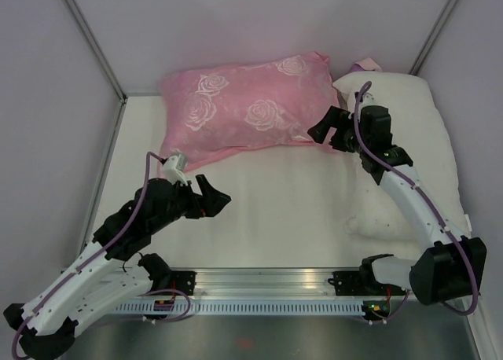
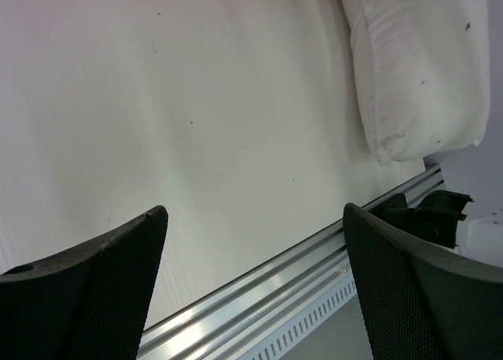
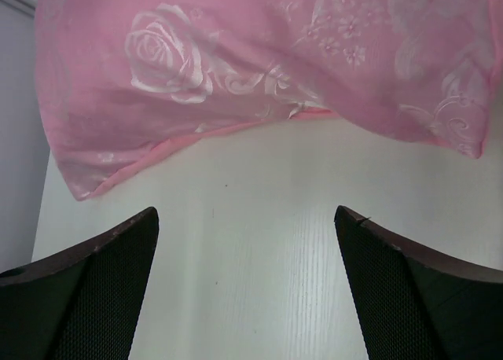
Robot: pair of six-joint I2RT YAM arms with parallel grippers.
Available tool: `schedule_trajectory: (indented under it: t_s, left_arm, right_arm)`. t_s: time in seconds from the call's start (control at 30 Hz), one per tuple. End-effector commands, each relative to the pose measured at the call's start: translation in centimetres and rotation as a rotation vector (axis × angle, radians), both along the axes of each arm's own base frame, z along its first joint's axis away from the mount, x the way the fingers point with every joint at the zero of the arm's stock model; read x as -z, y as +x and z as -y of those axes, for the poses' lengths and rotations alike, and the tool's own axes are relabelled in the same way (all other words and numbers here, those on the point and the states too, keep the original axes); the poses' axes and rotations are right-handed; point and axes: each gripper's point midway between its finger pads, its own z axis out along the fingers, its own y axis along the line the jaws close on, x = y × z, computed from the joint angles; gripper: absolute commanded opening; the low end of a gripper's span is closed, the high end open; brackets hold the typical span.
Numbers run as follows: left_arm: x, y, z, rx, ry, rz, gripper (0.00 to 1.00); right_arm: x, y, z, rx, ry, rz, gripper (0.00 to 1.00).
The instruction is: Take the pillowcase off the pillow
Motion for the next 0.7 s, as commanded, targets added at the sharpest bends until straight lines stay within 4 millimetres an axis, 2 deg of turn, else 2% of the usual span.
schedule_trajectory:
  t_s: [0.0, 0.03, 0.1, 0.13, 0.3, 0.43, 0.5, 0.63, 0.67]
  left_arm:
    - [1.7, -0.3, 0.4, -0.006, -0.034, -0.05, 0.95]
    - [1.7, -0.6, 0.5, 0.003, -0.048, -0.054, 0.95]
    - [2.4, -0.9, 0.4, 0.001, -0.057, -0.073, 0.95]
    - [2.3, -1.1, 0.2, -0.007, -0.071, -0.074, 0.95]
    - [3.2, -2.2, -0.2, -0.003, -0.09, -0.101, 0.95]
    - [3.2, -3.6, -0.4, 0.018, -0.146, -0.128, 0.95]
    - [3.3, -4.1, -0.8, 0.014, -0.169, -0.127, 0.95]
    - [3.8, -4.7, -1.7, -0.012, -0.189, -0.136, 0.95]
    - [4.0, -4.7, -1.7, -0.016, -0.19, -0.139, 0.95]
  right_arm:
    - [4.2, -0.2, -2.4, -0.089, 0.072, -0.126, 0.98]
    - [5.6, -0.4, -3.0, -0.098, 0.044, -0.165, 0.98]
    - [7.4, -0.7, -2.7, -0.063, -0.036, -0.189, 0.98]
    - [7.9, -1.4, -3.6, -0.073, -0.074, -0.187, 0.98]
    - [11.2, -1.2, -1.8, 0.017, -0.214, -0.229, 0.98]
    - [12.3, -1.5, -1.8, -0.006, -0.243, -0.256, 0.98]
    - [12.6, -2.1, -1.0, 0.019, -0.283, -0.248, 0.98]
    - [12.2, -4.9, -0.3, 0.052, -0.327, -0.225, 0.98]
    - [13.1, -6.2, 0.2, 0.065, -0.325, -0.246, 0.98]
